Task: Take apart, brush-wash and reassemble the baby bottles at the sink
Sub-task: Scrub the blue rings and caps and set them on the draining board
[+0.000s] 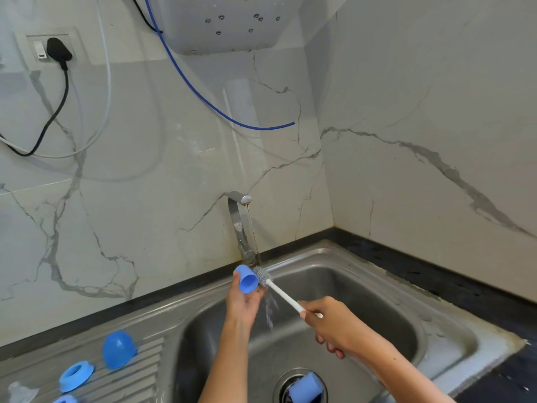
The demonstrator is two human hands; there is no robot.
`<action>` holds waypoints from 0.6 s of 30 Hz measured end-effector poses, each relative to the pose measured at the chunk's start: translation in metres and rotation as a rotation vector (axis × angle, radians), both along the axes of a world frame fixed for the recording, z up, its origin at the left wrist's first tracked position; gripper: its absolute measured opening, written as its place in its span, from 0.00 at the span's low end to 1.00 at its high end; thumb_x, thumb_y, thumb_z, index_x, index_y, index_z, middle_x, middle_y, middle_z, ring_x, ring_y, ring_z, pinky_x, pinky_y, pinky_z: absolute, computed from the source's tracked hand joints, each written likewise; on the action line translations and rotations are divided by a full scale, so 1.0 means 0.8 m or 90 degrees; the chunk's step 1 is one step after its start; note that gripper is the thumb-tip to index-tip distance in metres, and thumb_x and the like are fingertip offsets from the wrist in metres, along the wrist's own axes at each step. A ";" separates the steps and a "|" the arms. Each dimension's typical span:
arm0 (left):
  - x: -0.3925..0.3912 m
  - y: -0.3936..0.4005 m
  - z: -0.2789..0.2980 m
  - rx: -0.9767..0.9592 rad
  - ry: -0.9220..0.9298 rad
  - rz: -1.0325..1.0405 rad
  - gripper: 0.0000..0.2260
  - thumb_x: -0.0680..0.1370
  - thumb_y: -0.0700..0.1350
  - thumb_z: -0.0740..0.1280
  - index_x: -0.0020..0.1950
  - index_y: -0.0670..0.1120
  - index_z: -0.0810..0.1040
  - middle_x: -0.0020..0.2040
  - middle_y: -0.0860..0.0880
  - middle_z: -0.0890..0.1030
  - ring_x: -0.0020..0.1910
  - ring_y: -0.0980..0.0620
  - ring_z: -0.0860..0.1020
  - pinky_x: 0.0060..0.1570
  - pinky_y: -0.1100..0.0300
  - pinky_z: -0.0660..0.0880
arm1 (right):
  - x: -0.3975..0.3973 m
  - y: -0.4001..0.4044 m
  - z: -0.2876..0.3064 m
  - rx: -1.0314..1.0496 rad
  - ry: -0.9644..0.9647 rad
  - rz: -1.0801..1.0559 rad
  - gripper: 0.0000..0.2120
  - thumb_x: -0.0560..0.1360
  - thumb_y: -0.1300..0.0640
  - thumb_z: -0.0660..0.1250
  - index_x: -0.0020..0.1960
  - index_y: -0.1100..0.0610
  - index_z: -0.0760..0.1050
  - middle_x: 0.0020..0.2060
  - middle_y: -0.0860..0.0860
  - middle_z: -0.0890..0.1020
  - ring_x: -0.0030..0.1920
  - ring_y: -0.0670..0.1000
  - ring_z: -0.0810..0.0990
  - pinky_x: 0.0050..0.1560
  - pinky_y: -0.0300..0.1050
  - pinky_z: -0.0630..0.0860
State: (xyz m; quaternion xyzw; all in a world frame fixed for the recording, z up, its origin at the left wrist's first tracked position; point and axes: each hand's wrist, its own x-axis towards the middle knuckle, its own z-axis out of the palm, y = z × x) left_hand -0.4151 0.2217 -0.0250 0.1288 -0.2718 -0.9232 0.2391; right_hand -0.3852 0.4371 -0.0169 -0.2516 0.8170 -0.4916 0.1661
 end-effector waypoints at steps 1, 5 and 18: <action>-0.001 0.005 0.001 -0.022 0.005 -0.022 0.12 0.81 0.44 0.60 0.62 0.39 0.68 0.47 0.37 0.76 0.45 0.43 0.77 0.50 0.43 0.76 | -0.002 -0.004 0.000 -0.010 0.006 -0.010 0.17 0.82 0.53 0.56 0.69 0.43 0.71 0.31 0.51 0.71 0.24 0.45 0.65 0.23 0.37 0.65; -0.001 0.016 0.001 -0.009 0.021 -0.038 0.11 0.81 0.43 0.60 0.60 0.39 0.69 0.49 0.38 0.76 0.47 0.44 0.77 0.59 0.42 0.72 | -0.008 -0.015 0.004 -0.041 -0.031 -0.023 0.18 0.83 0.52 0.55 0.72 0.47 0.67 0.31 0.50 0.70 0.24 0.44 0.65 0.24 0.35 0.65; -0.004 0.005 -0.005 -0.038 -0.070 0.026 0.07 0.79 0.41 0.64 0.47 0.37 0.70 0.57 0.36 0.73 0.55 0.40 0.75 0.59 0.42 0.74 | -0.010 -0.010 0.007 -0.049 -0.012 -0.053 0.19 0.82 0.52 0.55 0.72 0.44 0.67 0.32 0.50 0.70 0.25 0.45 0.65 0.23 0.36 0.65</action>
